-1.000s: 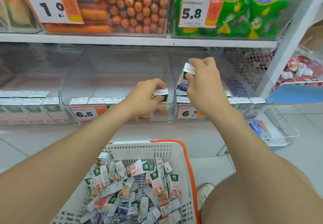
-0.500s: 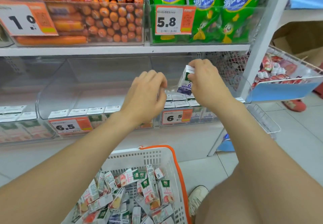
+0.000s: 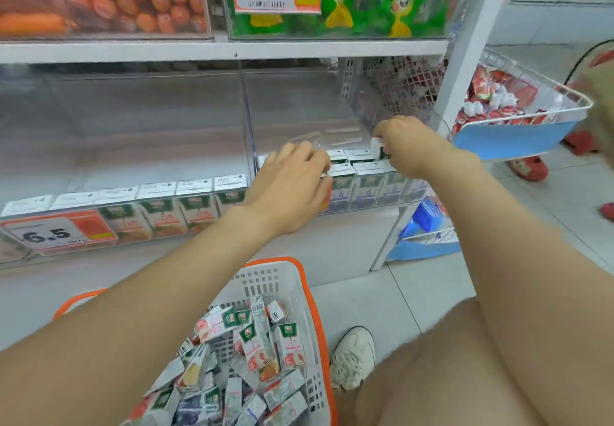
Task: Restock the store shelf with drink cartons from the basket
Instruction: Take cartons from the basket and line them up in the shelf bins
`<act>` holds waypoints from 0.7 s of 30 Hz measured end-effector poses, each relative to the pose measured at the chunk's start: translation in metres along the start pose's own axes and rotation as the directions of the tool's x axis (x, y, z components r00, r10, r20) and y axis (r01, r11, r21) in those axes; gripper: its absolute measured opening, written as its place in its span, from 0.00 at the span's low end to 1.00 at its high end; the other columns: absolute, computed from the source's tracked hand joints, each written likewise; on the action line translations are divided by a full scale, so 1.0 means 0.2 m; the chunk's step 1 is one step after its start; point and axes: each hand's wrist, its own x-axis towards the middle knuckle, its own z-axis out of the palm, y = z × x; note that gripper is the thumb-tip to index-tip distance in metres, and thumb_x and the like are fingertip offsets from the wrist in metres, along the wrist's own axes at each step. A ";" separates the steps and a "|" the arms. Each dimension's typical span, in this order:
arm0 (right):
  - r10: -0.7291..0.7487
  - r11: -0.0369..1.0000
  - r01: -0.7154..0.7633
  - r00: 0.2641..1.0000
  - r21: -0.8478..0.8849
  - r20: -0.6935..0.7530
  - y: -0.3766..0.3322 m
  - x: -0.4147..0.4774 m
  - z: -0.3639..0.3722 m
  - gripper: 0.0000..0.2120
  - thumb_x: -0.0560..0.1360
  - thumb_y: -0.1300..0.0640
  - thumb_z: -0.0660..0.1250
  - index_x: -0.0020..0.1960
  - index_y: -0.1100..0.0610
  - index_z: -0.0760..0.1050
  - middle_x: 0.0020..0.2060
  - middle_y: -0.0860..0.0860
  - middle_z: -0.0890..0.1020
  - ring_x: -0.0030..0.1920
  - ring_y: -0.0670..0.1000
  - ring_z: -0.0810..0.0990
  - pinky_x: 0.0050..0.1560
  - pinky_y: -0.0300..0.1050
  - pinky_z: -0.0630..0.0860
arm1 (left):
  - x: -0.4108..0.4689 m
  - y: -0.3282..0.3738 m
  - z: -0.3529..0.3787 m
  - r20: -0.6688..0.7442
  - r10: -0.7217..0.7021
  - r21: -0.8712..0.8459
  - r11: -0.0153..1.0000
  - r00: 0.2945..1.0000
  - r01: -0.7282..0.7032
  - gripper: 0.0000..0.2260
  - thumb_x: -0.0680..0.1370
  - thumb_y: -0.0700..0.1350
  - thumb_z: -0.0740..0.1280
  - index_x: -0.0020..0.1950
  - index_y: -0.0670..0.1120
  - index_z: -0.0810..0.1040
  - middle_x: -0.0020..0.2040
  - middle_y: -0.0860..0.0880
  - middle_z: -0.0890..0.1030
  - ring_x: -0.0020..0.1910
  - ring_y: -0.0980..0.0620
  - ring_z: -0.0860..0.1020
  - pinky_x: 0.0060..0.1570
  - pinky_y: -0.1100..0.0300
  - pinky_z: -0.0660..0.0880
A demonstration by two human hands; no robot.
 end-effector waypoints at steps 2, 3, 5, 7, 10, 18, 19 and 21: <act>0.003 0.999 -0.006 0.998 0.044 0.060 0.01 0.01 0.02 0.15 0.73 0.72 0.64 0.58 0.64 0.78 0.51 0.63 0.81 0.50 0.66 0.79 0.49 0.59 0.80 | -0.01 0.00 0.02 -0.020 -0.002 0.012 1.000 1.000 0.002 0.12 0.86 0.53 0.57 0.62 0.50 0.75 0.59 0.48 0.77 0.57 0.43 0.73 0.58 0.45 0.72; 0.017 0.998 -0.022 0.996 0.062 0.084 0.01 0.01 0.03 0.13 0.73 0.70 0.63 0.57 0.63 0.78 0.50 0.63 0.81 0.48 0.66 0.79 0.47 0.59 0.80 | -0.02 0.00 0.03 -0.035 -0.001 0.024 1.000 0.999 0.002 0.12 0.86 0.53 0.56 0.62 0.50 0.75 0.58 0.48 0.77 0.56 0.43 0.73 0.57 0.45 0.72; 0.040 0.996 -0.048 0.994 0.075 0.104 0.00 0.01 0.04 0.10 0.74 0.68 0.63 0.54 0.63 0.76 0.48 0.62 0.79 0.46 0.66 0.78 0.42 0.56 0.77 | -0.02 0.00 0.03 -0.046 -0.003 0.015 1.000 0.999 0.004 0.12 0.87 0.53 0.57 0.62 0.50 0.75 0.58 0.48 0.77 0.56 0.43 0.73 0.56 0.46 0.73; 0.056 0.993 -0.061 0.997 0.103 0.058 -0.03 -0.01 0.02 0.04 0.74 0.67 0.63 0.48 0.63 0.72 0.45 0.61 0.77 0.45 0.65 0.78 0.41 0.56 0.75 | -0.01 0.00 0.01 -0.004 -0.003 -0.035 0.999 1.000 0.003 0.13 0.86 0.54 0.58 0.63 0.49 0.76 0.60 0.48 0.77 0.58 0.42 0.73 0.58 0.45 0.73; 0.062 0.970 -0.030 0.990 0.240 -0.126 -0.18 -0.10 -0.07 0.09 0.72 0.69 0.62 0.50 0.64 0.77 0.45 0.62 0.79 0.48 0.65 0.78 0.47 0.59 0.79 | -0.03 -0.03 -0.04 0.039 0.019 -0.149 0.989 0.999 -0.013 0.14 0.85 0.53 0.63 0.66 0.47 0.77 0.62 0.45 0.77 0.61 0.41 0.74 0.62 0.46 0.72; -0.386 0.892 0.330 0.912 0.309 0.139 -0.92 -0.52 -0.05 0.05 0.77 0.60 0.60 0.42 0.54 0.67 0.35 0.50 0.70 0.38 0.56 0.72 0.41 0.47 0.70 | -0.65 -0.16 -0.14 -0.034 -0.058 -0.273 0.961 0.998 0.046 0.08 0.77 0.37 0.69 0.49 0.50 0.77 0.44 0.55 0.76 0.43 0.54 0.73 0.45 0.58 0.68; -0.466 0.867 0.381 0.849 0.322 0.250 -0.99 -0.56 -0.01 0.05 0.78 0.62 0.60 0.44 0.55 0.67 0.34 0.50 0.70 0.35 0.53 0.71 0.40 0.47 0.69 | -0.75 -0.19 -0.10 0.076 -0.075 -0.275 0.957 0.994 0.093 0.07 0.77 0.37 0.69 0.49 0.50 0.77 0.44 0.55 0.77 0.42 0.53 0.75 0.43 0.56 0.71; -0.552 0.832 0.444 0.721 0.334 0.418 -1.13 -0.62 0.12 0.04 0.79 0.63 0.60 0.47 0.59 0.73 0.34 0.52 0.73 0.33 0.52 0.71 0.35 0.48 0.68 | -0.95 -0.23 -0.02 0.290 -0.106 -0.253 0.950 0.951 0.183 0.05 0.78 0.39 0.70 0.51 0.49 0.79 0.46 0.53 0.80 0.44 0.53 0.78 0.45 0.51 0.76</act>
